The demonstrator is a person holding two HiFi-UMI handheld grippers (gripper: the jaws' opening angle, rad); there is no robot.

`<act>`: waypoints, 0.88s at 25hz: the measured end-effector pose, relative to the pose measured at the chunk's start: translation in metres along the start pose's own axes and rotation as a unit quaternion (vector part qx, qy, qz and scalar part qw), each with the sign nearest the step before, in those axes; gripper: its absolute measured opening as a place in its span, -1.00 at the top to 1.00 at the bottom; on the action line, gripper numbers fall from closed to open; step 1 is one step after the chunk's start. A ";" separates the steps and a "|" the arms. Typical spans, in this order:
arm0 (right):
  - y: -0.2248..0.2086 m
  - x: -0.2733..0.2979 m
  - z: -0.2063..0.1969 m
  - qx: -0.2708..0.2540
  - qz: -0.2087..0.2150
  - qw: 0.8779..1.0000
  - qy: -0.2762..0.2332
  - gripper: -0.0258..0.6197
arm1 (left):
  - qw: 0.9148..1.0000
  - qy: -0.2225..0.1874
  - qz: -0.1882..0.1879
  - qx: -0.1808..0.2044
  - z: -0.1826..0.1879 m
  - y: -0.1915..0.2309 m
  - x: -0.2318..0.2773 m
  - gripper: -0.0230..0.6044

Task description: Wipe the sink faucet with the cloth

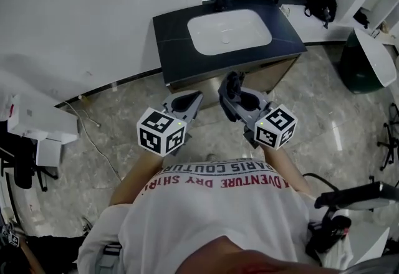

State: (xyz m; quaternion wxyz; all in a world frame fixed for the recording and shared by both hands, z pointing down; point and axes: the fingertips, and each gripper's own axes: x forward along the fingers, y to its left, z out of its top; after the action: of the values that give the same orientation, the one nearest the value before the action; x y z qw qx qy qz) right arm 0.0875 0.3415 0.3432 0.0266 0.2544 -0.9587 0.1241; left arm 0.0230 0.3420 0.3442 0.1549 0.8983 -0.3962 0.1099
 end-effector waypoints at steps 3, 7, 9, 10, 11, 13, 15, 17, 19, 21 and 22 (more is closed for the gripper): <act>0.068 -0.038 -0.035 -0.003 0.004 1.000 0.017 0.70 | 1.000 -0.009 -0.011 0.003 -0.035 -0.057 -0.048 0.92; 0.155 -0.085 -0.075 -0.002 -0.001 1.000 0.028 0.70 | 1.000 -0.021 -0.015 -0.002 -0.078 -0.119 -0.121 0.92; 0.183 -0.102 -0.074 0.007 0.000 1.000 0.023 0.70 | 1.000 -0.020 -0.015 -0.009 -0.086 -0.137 -0.147 0.92; 0.198 -0.112 -0.070 0.009 0.000 1.000 0.018 0.70 | 1.000 -0.020 -0.016 -0.010 -0.088 -0.148 -0.160 0.92; 0.215 -0.123 -0.066 0.006 0.000 1.000 0.015 0.70 | 1.000 -0.020 -0.018 -0.008 -0.088 -0.163 -0.175 0.92; 0.251 -0.149 -0.058 -0.005 -0.003 1.000 0.012 0.70 | 1.000 -0.021 -0.022 0.005 -0.088 -0.197 -0.204 0.92; 0.277 -0.174 -0.051 -0.009 -0.005 1.000 0.006 0.70 | 0.999 -0.022 -0.025 0.019 -0.086 -0.227 -0.225 0.92; 0.294 -0.196 -0.047 -0.013 -0.005 1.000 0.003 0.70 | 0.999 -0.028 -0.025 0.029 -0.083 -0.252 -0.236 0.92; 0.304 -0.217 -0.047 -0.023 -0.008 1.000 0.003 0.70 | 0.998 -0.037 -0.022 0.037 -0.082 -0.274 -0.244 0.92; 0.312 -0.236 -0.049 -0.027 -0.009 1.000 0.003 0.70 | 0.998 -0.045 -0.015 0.039 -0.085 -0.292 -0.251 0.92; 0.316 -0.245 -0.052 -0.026 -0.008 1.000 0.004 0.70 | 0.998 -0.047 -0.011 0.038 -0.088 -0.301 -0.254 0.92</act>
State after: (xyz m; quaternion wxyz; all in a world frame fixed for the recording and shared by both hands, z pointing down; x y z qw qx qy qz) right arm 0.1435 0.7374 0.2943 0.0382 0.2606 -0.9594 0.1005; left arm 0.0722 0.7382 0.2868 0.1029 0.9120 -0.3888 0.0804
